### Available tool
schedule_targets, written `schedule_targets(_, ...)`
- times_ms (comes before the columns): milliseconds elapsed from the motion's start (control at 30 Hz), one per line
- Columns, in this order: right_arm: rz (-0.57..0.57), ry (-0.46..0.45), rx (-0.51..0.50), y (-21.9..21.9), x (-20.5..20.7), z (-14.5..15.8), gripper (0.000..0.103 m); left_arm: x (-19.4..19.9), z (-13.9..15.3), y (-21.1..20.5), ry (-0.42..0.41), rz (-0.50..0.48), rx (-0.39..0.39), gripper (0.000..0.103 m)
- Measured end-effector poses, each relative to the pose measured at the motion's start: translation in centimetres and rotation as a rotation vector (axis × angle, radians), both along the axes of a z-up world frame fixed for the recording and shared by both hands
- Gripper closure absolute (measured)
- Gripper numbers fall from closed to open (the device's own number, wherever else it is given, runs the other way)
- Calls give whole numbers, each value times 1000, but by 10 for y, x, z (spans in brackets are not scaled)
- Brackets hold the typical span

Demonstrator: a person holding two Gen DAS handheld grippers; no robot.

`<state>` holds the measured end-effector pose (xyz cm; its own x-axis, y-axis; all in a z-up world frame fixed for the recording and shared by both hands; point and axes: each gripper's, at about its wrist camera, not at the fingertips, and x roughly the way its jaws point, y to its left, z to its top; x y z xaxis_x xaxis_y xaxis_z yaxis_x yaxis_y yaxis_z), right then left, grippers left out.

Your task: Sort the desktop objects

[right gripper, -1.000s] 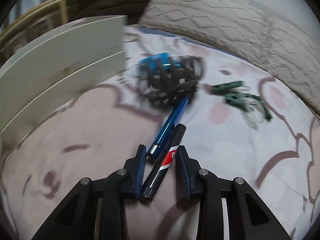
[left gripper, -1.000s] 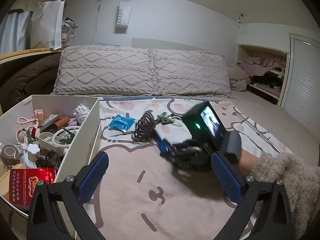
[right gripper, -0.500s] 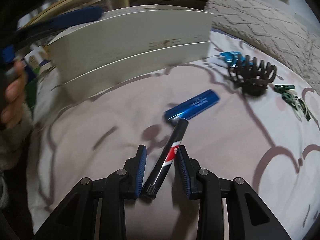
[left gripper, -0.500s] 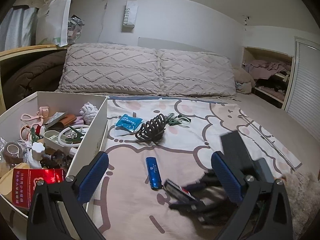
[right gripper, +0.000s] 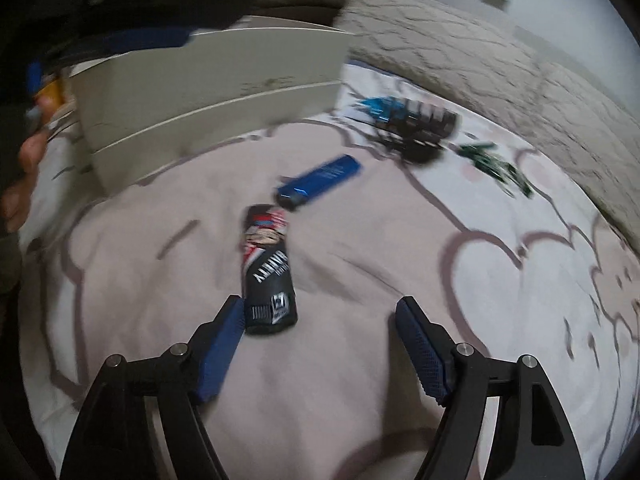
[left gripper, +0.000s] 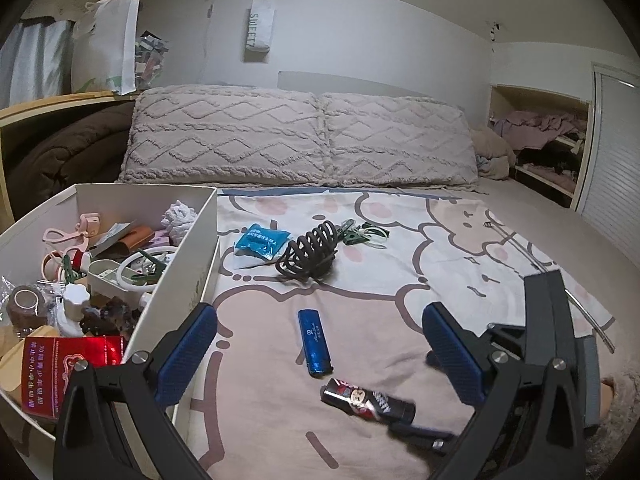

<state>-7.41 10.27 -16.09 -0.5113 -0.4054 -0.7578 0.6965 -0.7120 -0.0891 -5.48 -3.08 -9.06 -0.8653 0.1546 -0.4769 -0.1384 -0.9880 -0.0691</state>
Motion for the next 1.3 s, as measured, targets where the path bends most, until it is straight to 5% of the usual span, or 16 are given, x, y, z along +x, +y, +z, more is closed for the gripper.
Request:
schedule_targets(233,-205,-47,-49,30,-28,-2,26,-4,-10,12,-38,-39,-21,0)
schedule_targets(433,-352,-82,-82,55,-41,-5,15,-17,-32,24,-124,-66,-50,2)
schedule_targets(700,-369,-88,-86,58,-40,-6,14,-42,-56,18,-260,-89,9,22)
schedule_targets(933,-363,-92,-88,59,-41,-7,13,-78,-64,6,-337,-69,72,24)
schedule_targets(1133,-355,-101,-99,60,-42,-7,10,-101,-88,2,-435,-98,137,55)
schedule_targets(1233,-355,-101,-101,60,-42,-7,10,-99,-88,3,-428,-109,131,62)
schedule_targets(1300,-354,-101,-112,61,-41,-5,10,-98,-87,6,-429,-145,135,77)
